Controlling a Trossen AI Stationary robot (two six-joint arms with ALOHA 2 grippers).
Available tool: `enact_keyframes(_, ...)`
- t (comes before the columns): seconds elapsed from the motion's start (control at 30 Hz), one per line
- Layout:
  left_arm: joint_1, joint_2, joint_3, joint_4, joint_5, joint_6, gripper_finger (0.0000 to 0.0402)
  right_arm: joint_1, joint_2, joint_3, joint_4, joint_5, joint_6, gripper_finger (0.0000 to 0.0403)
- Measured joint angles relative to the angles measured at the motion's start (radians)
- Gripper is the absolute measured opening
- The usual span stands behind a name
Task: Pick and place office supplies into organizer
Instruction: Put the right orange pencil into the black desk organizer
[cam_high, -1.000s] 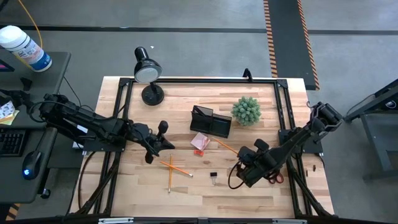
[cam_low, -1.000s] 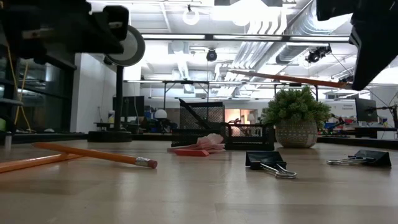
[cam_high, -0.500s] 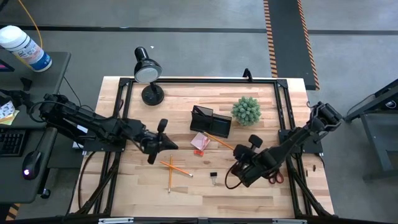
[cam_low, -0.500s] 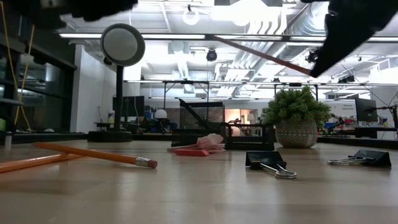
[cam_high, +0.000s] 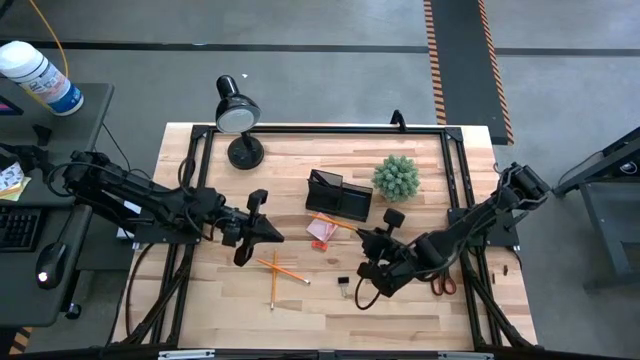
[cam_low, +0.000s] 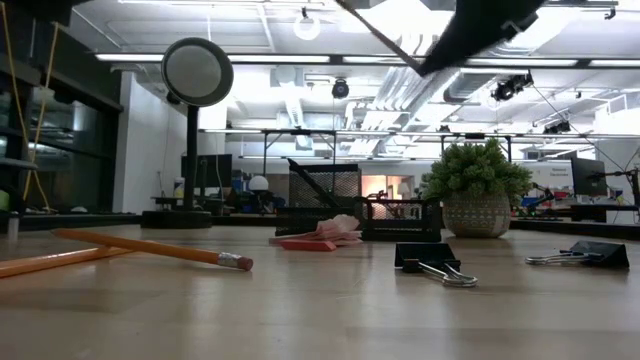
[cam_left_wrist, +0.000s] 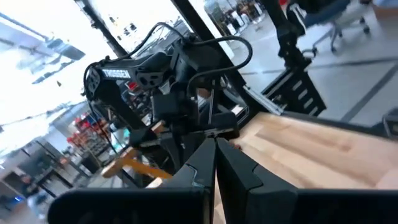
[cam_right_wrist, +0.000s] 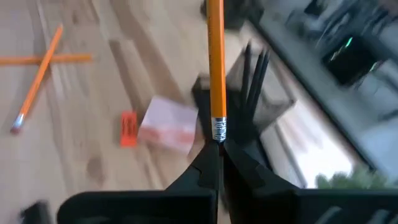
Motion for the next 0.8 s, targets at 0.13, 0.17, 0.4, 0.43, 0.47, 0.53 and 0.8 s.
enact_keyframes(0.13,0.001,0.0,0.0,0.014,0.0,-0.064,0.0003,0.0,0.0,0.0,0.11,0.04,-0.127,0.0)
enact_keyframes(0.17,0.001,0.0,0.0,0.013,0.0,-0.075,0.0003,0.0,0.0,0.0,0.139,0.043,-0.157,0.0)
enact_keyframes(0.4,0.001,0.0,0.0,0.056,0.0,-0.151,0.0003,0.0,0.0,0.0,0.333,0.028,-0.35,0.0)
enact_keyframes(0.43,0.001,0.0,0.0,0.064,0.0,-0.159,0.0003,0.0,0.0,0.0,0.354,0.024,-0.373,0.0)
enact_keyframes(0.47,0.001,0.0,0.0,0.07,0.001,-0.162,0.0003,0.0,0.0,0.0,0.375,0.023,-0.395,0.0)
enact_keyframes(0.53,0.001,0.0,0.007,0.067,0.02,-0.151,0.0009,0.0,0.0,0.0,0.411,0.023,-0.433,0.0)
enact_keyframes(0.8,0.0,0.01,0.06,0.065,0.07,-0.107,0.0109,-0.001,0.0,0.0,0.494,0.019,-0.519,0.0)
